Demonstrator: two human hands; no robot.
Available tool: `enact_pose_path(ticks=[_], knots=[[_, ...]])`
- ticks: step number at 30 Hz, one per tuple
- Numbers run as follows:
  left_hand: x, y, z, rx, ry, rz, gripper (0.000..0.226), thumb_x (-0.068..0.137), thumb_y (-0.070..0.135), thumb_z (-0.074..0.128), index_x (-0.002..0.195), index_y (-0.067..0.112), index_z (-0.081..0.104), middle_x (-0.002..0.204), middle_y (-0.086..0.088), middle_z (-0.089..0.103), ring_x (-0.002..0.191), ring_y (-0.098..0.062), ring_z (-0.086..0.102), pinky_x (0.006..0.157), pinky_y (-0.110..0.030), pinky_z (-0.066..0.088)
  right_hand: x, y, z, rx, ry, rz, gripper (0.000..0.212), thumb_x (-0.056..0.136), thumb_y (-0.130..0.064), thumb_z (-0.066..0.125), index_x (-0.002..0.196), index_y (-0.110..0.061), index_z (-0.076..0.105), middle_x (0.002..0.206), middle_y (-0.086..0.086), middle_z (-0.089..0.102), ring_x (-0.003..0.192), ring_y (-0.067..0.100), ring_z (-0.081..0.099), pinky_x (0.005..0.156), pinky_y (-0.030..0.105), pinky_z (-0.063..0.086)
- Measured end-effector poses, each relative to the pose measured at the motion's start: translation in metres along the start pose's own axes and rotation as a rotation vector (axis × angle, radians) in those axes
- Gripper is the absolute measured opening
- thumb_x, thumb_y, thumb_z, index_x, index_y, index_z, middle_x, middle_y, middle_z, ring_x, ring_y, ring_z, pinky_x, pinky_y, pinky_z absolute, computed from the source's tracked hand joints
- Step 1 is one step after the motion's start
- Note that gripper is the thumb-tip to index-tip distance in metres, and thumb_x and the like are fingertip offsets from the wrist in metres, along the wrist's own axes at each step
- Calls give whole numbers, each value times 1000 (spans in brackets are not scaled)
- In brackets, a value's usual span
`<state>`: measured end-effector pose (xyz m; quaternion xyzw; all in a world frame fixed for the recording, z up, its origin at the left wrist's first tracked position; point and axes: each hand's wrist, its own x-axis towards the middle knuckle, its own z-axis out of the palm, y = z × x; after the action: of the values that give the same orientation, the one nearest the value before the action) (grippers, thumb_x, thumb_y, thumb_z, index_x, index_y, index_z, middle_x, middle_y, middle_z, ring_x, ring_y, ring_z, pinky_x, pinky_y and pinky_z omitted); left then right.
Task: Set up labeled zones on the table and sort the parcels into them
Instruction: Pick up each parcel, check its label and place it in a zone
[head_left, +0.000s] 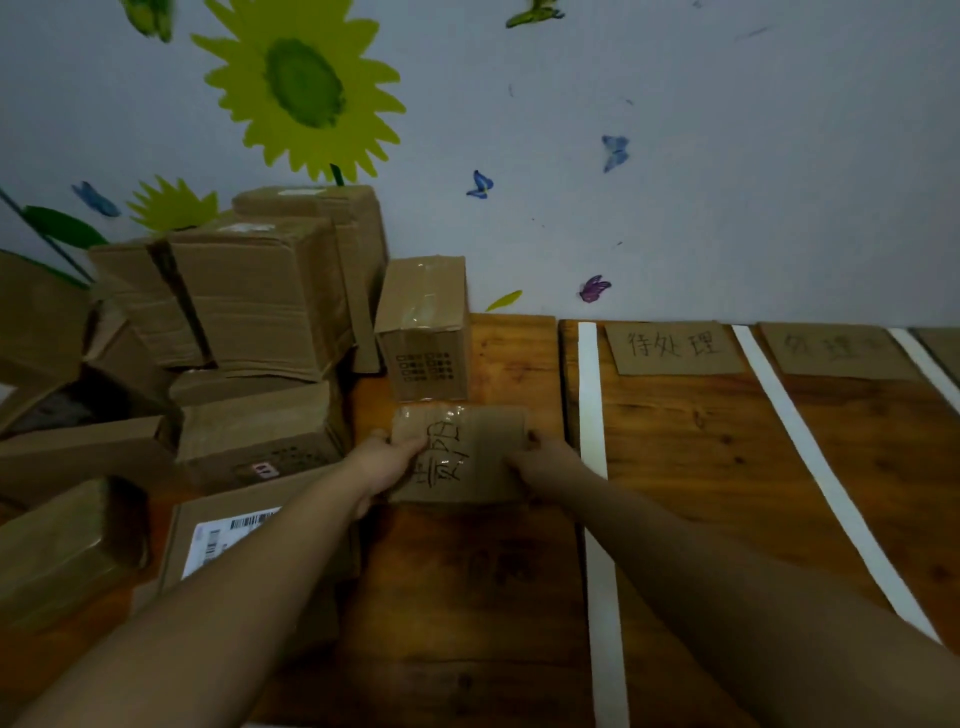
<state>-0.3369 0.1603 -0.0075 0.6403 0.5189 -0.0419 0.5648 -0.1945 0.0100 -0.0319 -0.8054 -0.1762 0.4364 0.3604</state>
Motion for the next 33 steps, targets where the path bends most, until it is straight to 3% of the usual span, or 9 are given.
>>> enact_pose_path(ticks=[3,5,8,11,14,19,25,29,33], knots=[[-19,-1,-19,-171,-46,35,64,90,65,35,131,18,48,125,-9,58,118,-30,50,101,-44,40,-31,-14,-1,126,61,-94,51,94,-30,59,139,-21,35,121,5,51,99,22,57,73,32,53],[-37,-1,-32,-238,-59,75,61,91,67,27,117,21,58,110,-7,63,107,-27,53,93,-41,44,-58,-30,2,229,116,-128,50,93,-46,58,132,-25,35,114,1,50,94,19,57,67,30,50],[-63,-1,-51,-229,1,180,50,93,56,41,118,15,57,109,-9,65,94,-22,59,81,-36,47,-93,-51,10,221,251,-193,46,94,-57,46,120,-19,41,108,0,52,98,19,53,75,33,45],[-89,-1,-68,-226,-10,330,43,93,33,52,133,15,49,116,-16,63,86,-18,60,76,-33,49,-123,-61,16,216,372,-262,34,95,-40,53,117,-15,45,108,5,55,89,15,54,70,30,46],[-118,1,-78,-250,-39,484,35,93,11,52,128,12,52,95,-6,64,75,-14,59,65,-26,50,-153,-68,19,288,414,-328,41,89,-19,61,126,-16,42,109,0,60,92,18,62,77,39,56],[-165,10,-85,-375,-32,566,22,96,36,48,102,16,52,100,-5,60,85,-16,58,76,-37,50,-197,-78,16,339,407,-487,39,89,-13,65,122,-17,43,109,-6,56,96,9,58,83,28,55],[-195,22,-80,-399,-8,707,39,93,12,57,130,14,46,117,-1,61,96,-15,62,69,-28,51,-239,-93,-4,329,554,-636,32,91,-5,61,116,-19,46,113,-9,49,82,-2,54,59,13,51],[-221,38,-70,-408,24,827,42,91,10,59,132,17,50,124,-1,60,114,-21,59,91,-36,49,-266,-99,-23,324,569,-728,66,88,0,64,143,-21,35,127,-10,44,108,9,54,85,29,56],[-257,56,-63,-479,41,944,42,93,2,52,133,15,48,121,0,60,107,-16,60,79,-29,52,-289,-105,-37,312,610,-858,63,88,3,62,140,-26,41,135,-7,48,125,20,49,87,46,57]])
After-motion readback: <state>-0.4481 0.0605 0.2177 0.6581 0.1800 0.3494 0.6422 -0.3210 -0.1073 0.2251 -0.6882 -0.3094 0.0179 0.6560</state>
